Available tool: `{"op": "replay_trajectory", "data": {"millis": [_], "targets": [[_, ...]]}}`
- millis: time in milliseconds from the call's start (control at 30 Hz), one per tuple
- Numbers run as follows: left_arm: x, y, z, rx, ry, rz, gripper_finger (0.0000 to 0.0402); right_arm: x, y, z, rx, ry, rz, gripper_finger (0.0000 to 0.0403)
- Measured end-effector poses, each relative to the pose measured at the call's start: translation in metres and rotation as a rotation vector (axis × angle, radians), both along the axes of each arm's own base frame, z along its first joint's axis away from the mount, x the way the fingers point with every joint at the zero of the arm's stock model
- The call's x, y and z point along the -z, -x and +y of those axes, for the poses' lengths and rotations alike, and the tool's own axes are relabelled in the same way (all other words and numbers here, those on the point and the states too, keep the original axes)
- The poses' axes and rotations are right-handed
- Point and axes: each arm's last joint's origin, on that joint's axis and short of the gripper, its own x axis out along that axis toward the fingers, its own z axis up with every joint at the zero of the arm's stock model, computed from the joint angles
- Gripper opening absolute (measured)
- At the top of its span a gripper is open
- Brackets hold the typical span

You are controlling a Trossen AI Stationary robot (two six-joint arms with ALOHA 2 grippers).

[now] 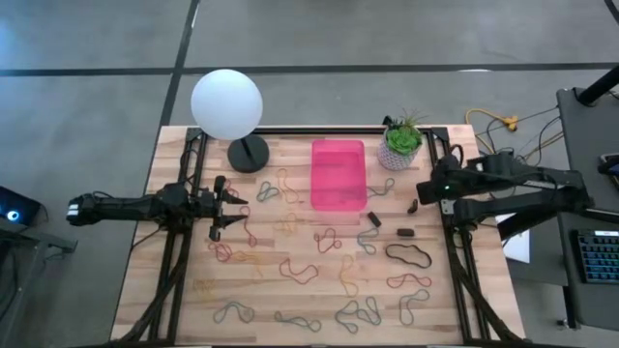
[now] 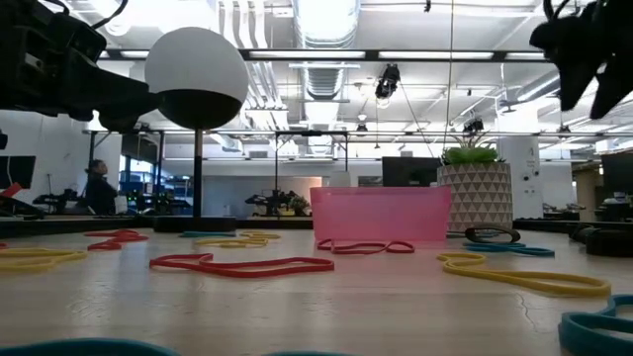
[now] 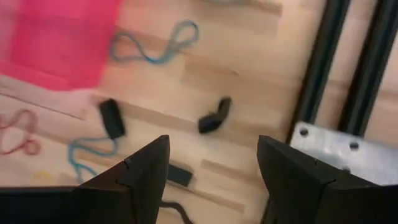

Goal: Pick and place rubber bands into bin
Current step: Put the black rubber band into the pink bin

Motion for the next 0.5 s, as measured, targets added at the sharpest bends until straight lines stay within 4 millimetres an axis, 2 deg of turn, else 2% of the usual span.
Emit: {"op": "replay_trajectory", "data": {"millis": [200, 300, 500], "targets": [[0.000, 0.000, 0.000, 0.000, 0.000, 0.001, 0.0173, 0.037, -0.013, 0.001, 0.080, -0.088, 0.111, 0.0228], [0.000, 0.000, 0.000, 0.000, 0.000, 0.000, 0.0173, 0.038, -0.027, -0.001, 0.087, -0.078, 0.104, 0.0228], [0.000, 0.000, 0.000, 0.000, 0.000, 0.000, 0.0173, 0.054, -0.053, -0.003, 0.055, -0.089, 0.167, 0.0228]]}}
